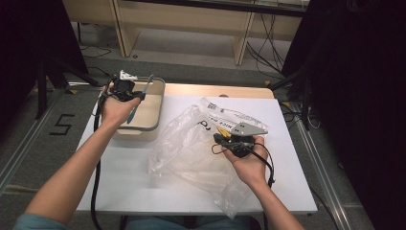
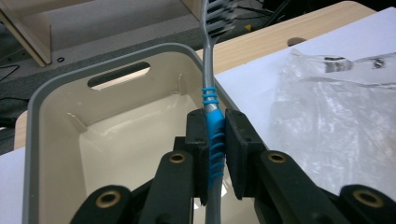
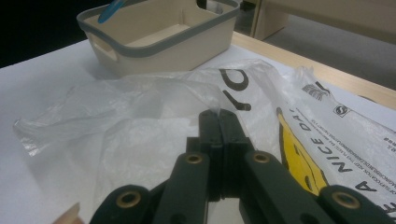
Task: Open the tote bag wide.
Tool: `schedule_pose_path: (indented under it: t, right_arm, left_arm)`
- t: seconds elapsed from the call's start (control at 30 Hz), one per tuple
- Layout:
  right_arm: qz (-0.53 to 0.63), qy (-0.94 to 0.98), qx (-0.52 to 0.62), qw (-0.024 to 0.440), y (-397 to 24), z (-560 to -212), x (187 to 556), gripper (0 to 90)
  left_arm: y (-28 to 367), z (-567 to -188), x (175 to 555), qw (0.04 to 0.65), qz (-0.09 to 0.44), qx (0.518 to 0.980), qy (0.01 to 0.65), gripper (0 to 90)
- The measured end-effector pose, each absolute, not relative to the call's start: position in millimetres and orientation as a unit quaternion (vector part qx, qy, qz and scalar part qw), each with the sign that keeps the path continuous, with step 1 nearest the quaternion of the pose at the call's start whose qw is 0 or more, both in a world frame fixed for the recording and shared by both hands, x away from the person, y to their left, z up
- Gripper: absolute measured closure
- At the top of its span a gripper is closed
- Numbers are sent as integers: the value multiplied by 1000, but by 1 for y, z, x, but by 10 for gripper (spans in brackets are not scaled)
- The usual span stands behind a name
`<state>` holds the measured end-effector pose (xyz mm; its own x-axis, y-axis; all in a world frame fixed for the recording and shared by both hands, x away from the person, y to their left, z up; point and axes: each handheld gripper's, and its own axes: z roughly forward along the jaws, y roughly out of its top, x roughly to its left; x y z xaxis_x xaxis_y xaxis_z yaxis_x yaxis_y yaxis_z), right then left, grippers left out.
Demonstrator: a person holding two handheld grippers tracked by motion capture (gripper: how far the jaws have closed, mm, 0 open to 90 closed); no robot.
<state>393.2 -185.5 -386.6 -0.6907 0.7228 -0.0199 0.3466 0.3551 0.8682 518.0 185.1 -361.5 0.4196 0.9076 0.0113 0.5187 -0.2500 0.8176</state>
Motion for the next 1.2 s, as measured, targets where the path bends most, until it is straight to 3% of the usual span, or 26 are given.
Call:
schedule_pose_path:
  t: [1.2]
  right_arm:
    - [457,798,335,206,-184,-388,393,900]
  left_arm:
    - [162,-366,442,437,237,771,398,796]
